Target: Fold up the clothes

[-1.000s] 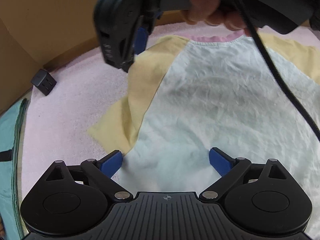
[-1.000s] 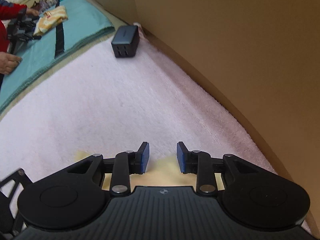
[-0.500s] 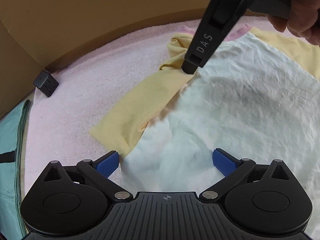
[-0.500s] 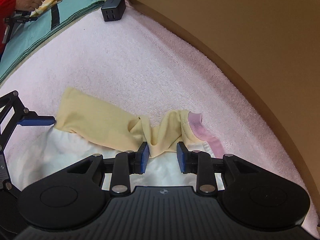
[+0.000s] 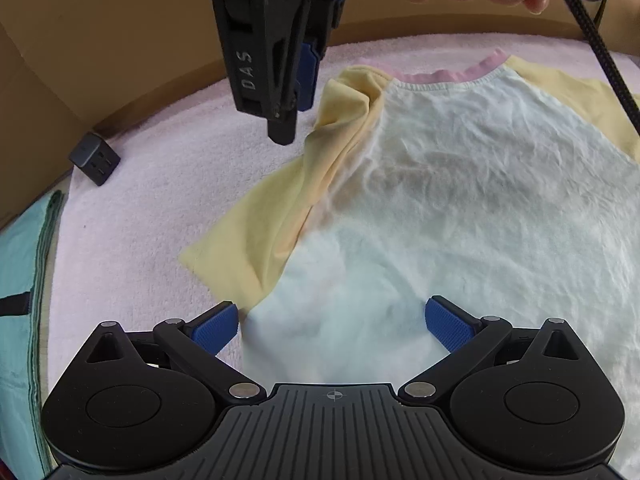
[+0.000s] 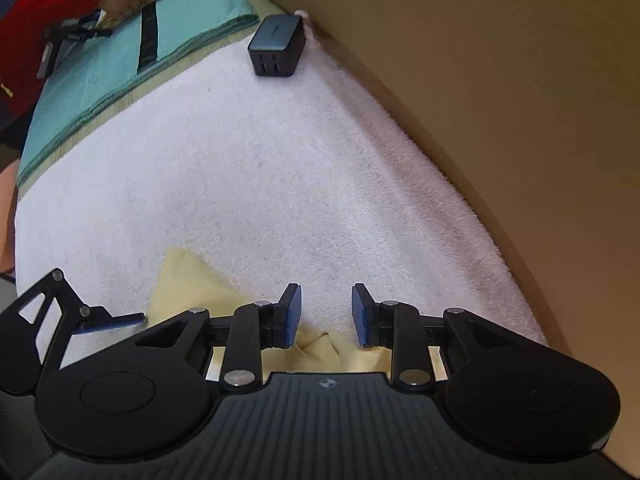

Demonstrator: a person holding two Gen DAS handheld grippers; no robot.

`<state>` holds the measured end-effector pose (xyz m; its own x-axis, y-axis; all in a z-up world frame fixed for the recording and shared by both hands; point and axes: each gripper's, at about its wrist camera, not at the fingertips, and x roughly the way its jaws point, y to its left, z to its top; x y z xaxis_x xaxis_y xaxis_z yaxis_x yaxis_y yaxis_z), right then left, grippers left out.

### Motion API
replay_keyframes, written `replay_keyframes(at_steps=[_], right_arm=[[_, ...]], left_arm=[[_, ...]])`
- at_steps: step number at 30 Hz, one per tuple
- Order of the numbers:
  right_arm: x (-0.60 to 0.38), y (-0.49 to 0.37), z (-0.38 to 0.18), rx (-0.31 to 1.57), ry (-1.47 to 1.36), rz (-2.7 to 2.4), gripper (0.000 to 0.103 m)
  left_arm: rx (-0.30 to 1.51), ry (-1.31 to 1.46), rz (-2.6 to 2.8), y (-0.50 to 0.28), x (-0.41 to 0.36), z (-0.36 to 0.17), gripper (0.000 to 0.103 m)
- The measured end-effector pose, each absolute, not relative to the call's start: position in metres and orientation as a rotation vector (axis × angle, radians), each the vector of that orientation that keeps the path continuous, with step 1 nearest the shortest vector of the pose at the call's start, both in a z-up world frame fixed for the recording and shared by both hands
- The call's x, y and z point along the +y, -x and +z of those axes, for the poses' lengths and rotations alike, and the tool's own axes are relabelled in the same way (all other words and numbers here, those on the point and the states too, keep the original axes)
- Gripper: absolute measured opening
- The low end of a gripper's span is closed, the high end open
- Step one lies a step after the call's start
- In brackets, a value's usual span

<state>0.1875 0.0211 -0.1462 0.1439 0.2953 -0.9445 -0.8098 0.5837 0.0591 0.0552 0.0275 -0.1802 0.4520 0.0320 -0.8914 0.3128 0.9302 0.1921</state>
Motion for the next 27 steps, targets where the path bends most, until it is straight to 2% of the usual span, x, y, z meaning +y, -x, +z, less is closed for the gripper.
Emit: replay_keyframes(at_steps=[2,4,8,10,11,15,17,22,25,27], right_arm=[[0.025,-0.186,-0.155,1.204,0.604,0.854,0.03],[0.023,-0.185,-0.161,1.235,0.625,0.861,0.025],[0.016,-0.185,-0.164,1.257,0.599,0.854,0.024],[0.014,-0.186,-0.164,1.267,0.57,0.848,0.018],[0.012,-0.187,-0.164,1.272,0.55,0.848,0.005],[0.003,-0.186,-0.157,1.246,0.458,0.861,0.003],[-0.003,-0.186,-0.143,1.184,0.376,0.88,0.003],[-0.022,-0.169,-0.095,0.887,0.283,0.973,0.003],[-0.028,-0.145,-0.091,0.693,0.39,1.004,0.003],[-0.025,-0.132,-0.104,0.614,0.53,1.004,0.01]], left_arm=[[1.095,-0.35,-0.177,-0.054,0.027,-0.18,0.102],[1.097,-0.344,-0.177,-0.054,0.029,-0.18,0.102],[1.079,-0.37,-0.169,-0.055,0.026,-0.176,0.102],[1.053,-0.391,-0.165,-0.055,0.023,-0.172,0.1],[1.032,-0.406,-0.164,-0.055,0.022,-0.168,0.1],[1.03,-0.423,-0.174,-0.06,0.018,-0.17,0.1],[1.036,-0.434,-0.159,-0.062,0.019,-0.174,0.1],[1.047,-0.384,-0.119,-0.068,0.029,-0.173,0.1],[1.067,-0.355,-0.106,-0.072,0.033,-0.174,0.101],[1.073,-0.365,-0.1,-0.072,0.032,-0.177,0.1]])
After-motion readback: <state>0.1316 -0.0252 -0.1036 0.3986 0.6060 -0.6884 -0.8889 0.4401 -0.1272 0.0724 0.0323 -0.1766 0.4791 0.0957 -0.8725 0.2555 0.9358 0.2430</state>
